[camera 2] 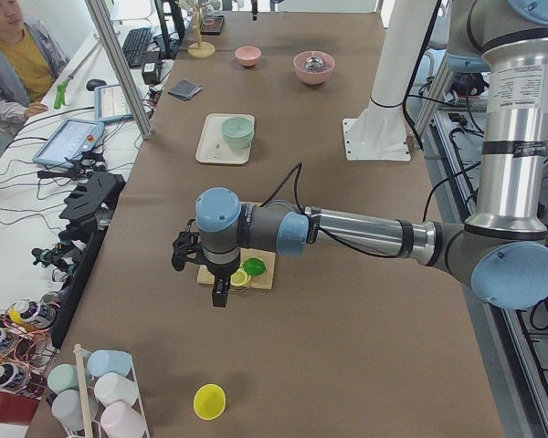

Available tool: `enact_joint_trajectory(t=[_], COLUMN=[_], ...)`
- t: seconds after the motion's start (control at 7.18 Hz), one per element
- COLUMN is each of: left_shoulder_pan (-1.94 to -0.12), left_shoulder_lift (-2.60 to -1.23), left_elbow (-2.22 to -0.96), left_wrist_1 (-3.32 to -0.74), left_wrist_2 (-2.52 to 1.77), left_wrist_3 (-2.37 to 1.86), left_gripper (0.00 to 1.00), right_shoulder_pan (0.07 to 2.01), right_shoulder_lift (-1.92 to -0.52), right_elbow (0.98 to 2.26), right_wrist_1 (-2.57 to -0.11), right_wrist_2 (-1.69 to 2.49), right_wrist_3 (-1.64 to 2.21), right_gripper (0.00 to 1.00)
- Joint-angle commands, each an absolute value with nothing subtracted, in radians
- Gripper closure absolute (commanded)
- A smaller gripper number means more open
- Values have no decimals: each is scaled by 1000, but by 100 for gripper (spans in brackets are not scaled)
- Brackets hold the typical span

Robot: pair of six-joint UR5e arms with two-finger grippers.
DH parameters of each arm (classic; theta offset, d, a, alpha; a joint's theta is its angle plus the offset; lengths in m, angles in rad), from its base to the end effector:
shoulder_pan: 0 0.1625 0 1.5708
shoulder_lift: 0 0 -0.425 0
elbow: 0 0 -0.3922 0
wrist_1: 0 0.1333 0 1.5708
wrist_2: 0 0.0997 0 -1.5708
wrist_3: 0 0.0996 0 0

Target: Stack pink bowl on green and place spoon

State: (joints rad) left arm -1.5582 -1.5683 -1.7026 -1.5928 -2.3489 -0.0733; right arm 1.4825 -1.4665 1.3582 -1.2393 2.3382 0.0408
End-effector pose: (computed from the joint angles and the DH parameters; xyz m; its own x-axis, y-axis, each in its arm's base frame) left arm -0.0571 -0.4979 0.5920 0.7099 0.0421 -0.7031 0.0396 0.9942 0.0995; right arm 0.0156 -0.5508 0.6754 0.7063 -0.1767 0.6855 0.0572 0.9794 0.1935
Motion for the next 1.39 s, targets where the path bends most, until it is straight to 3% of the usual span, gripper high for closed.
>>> enact_joint_trajectory(t=[0.0,0.42,0.84,1.25], left_shoulder_pan=[-1555,-1555,-1559,-1559], left_shoulder_lift=[-1566,-1546,-1551,-1568], left_elbow=[-1703,-1709,-1704,-1703], left_wrist_1=[-1605,-1608,-1667,-1669], left_wrist_2=[-2353,-2416,-2408,-2410], left_wrist_3=[-78,-77,-80,-80], left_gripper=[2,2,2,2], right_shoulder_pan=[1458,1427,1266,1207], right_shoulder_lift=[-1509,-1502,-1370,-1364], right_elbow=[1347,1330,1310,1244], right_wrist_1=[-1160,-1127,-1112,-1078], right_wrist_2=[2358,2379,2382,2381], right_wrist_3=[44,46,313,334], right_gripper=[0,0,0,0])
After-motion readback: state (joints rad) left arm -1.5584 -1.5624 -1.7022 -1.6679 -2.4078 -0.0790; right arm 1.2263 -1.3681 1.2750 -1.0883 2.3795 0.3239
